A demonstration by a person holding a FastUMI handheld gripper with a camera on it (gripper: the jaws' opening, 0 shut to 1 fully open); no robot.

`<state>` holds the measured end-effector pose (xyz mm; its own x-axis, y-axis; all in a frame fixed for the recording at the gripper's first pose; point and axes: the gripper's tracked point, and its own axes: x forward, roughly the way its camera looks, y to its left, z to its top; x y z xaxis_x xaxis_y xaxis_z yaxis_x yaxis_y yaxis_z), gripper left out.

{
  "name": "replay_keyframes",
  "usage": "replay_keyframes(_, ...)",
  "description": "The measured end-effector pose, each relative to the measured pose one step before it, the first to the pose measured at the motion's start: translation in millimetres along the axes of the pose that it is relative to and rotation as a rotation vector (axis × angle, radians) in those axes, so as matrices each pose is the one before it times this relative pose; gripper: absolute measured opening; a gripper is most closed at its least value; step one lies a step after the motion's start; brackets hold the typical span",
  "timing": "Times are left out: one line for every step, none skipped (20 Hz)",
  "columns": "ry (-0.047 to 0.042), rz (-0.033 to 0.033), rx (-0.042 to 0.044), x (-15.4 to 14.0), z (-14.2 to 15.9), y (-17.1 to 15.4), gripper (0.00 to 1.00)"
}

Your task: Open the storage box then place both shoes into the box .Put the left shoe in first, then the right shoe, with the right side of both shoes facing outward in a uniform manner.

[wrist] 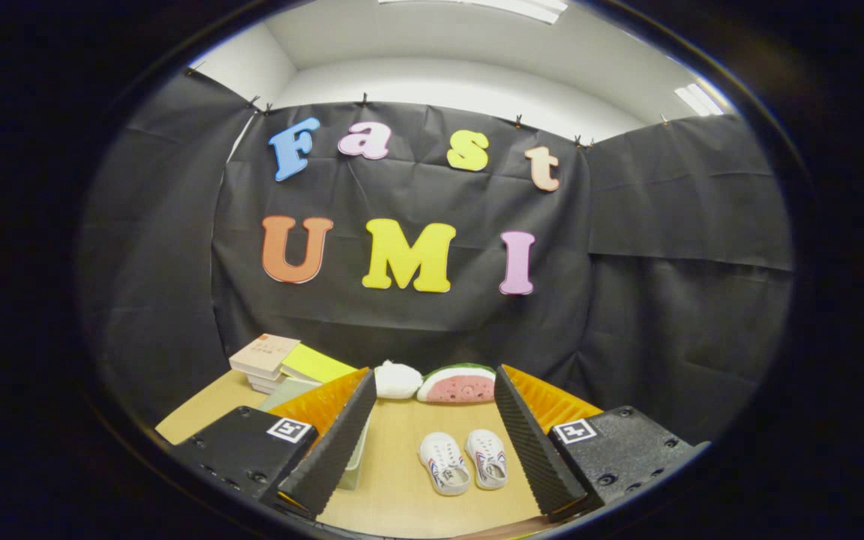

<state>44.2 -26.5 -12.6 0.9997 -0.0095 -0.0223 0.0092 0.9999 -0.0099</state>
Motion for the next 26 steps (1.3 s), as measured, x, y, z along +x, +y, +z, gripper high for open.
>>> replay_keyframes(0.00299,0.00598,0.00209,7.67,-1.13,-2.18,1.00)
replay_keyframes(0.00077,0.01208,0.00550,8.60,-2.55,-2.41,1.00)
replay_keyframes(0.00757,0.01331,0.00982,9.03,-2.22,-2.33,1.00)
replay_keyframes(0.01548,0.01819,0.01491,10.24,-4.25,-2.97,1.00)
replay_keyframes(0.02113,0.02148,0.01678,10.75,-3.63,-0.86,1.00)
replay_keyframes(0.02446,0.02233,0.01600,10.35,-3.80,-1.08,1.00)
replay_keyframes(0.02149,0.02624,0.01482,10.55,-2.62,-0.03,1.00)
replay_keyframes(0.02391,0.02461,0.01191,10.29,-4.44,-0.38,1.00)
replay_keyframes(0.02561,0.02291,0.01063,11.42,-5.36,-0.88,1.00)
replay_keyframes(0.02860,0.02477,0.01253,11.36,-5.73,0.34,1.00)
replay_keyframes(0.03097,0.03722,0.02017,12.83,-5.56,0.32,1.00)
replay_keyframes(0.02868,0.04470,0.01841,8.95,-3.89,4.68,1.00)
replay_keyframes(0.03828,0.07129,0.02214,10.83,-4.66,7.72,1.00)
replay_keyframes(0.02898,0.04558,0.00330,11.83,-5.32,3.05,1.00)
replay_keyframes(0.02376,0.03849,0.00022,10.63,-3.69,0.41,1.00)
replay_keyframes(0.02463,0.03193,0.00768,8.92,-4.19,-1.65,1.00)
replay_keyframes(0.03679,0.03507,0.01444,10.13,-5.26,-1.18,1.00)
replay_keyframes(0.04333,0.04138,0.01700,10.62,-7.62,0.50,1.00)
replay_keyframes(0.05486,0.05462,0.02976,12.13,-7.26,1.87,1.00)
replay_keyframes(0.06103,0.04700,0.02665,11.11,-5.68,-1.34,1.00)
replay_keyframes(0.05385,0.03557,0.02461,12.69,-2.91,-4.61,1.00)
replay_keyframes(0.05492,0.04201,0.02648,10.02,-4.60,-1.59,1.00)
replay_keyframes(0.04763,0.05696,0.01690,10.62,-4.37,-0.64,1.00)
replay_keyframes(0.04026,0.05887,0.01760,8.58,-2.05,0.85,1.00)
replay_keyframes(0.01844,0.05848,0.01249,7.65,0.84,-1.11,1.00)
replay_keyframes(0.01498,0.05197,0.02033,7.27,4.26,-1.36,1.00)
